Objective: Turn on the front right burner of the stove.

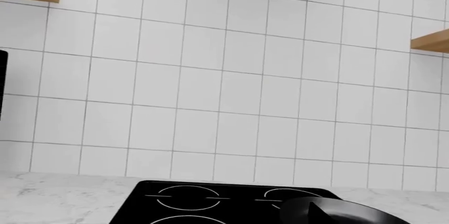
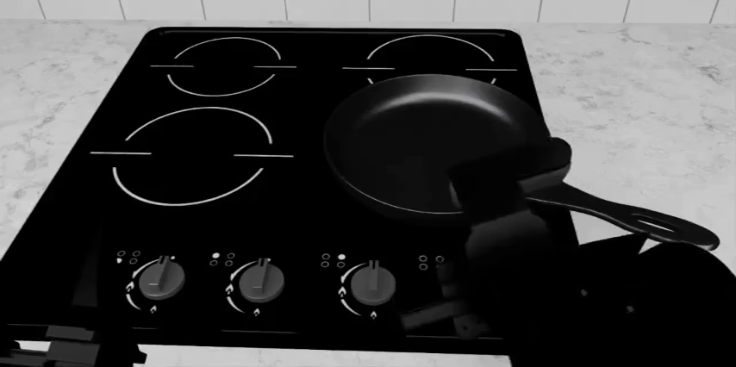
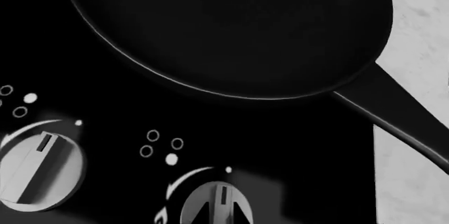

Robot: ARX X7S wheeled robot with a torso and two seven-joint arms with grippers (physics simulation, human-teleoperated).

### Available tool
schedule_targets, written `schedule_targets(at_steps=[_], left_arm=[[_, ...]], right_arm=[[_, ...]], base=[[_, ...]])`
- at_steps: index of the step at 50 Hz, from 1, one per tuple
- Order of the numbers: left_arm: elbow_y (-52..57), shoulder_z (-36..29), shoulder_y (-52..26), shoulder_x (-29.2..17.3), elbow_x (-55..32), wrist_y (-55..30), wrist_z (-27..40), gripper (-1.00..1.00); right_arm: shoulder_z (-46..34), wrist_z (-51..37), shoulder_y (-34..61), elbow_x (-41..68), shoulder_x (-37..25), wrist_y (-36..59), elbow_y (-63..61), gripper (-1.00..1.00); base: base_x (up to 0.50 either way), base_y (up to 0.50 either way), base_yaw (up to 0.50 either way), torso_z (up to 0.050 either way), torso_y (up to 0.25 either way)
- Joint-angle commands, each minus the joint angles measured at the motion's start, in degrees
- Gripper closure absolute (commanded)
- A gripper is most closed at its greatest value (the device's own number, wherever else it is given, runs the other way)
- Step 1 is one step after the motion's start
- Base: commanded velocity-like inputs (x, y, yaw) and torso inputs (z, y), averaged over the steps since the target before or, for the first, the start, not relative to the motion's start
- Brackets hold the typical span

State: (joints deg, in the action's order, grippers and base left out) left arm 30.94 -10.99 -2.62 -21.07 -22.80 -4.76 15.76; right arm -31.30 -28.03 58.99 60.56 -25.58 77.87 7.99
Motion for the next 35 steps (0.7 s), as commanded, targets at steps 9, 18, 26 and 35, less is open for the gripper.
schedule_targets(at_steps=[9,18,26,35], left_arm=[[-0.1,-0.1,-0.1,-0.1,0.4,0.0,0.9,-1.00],[0.0,-0.2,-0.2,-0.1,0.5,-0.1,1.3,-1.00],[0.0,-0.3,-0.1,-0.3,0.5,0.1,1.4,-1.00],[-0.6,-0.4,-0.6,-0.3,0.4,-0.3,1.6,-1.00]], right_arm=[[-20.0,18.3,1.5,-3.8,-5.4,-2.5,-4.6,1.00],[-25.5,25.3,3.3,-5.9,-7.4,-4.6,-7.4,1.00],[-29.6,28.2,4.9,-8.1,-7.7,-5.0,-8.2,1.00],[-35.1,32.4,7.5,-10.4,-8.2,-4.9,-10.5,1.00]], base=[[0.00,0.00,0.00,0.000,0.000],[0.00,0.00,0.00,0.000,0.000],[-0.01,0.00,0.00,0.000,0.000],[0.00,0.00,0.00,0.000,0.000]])
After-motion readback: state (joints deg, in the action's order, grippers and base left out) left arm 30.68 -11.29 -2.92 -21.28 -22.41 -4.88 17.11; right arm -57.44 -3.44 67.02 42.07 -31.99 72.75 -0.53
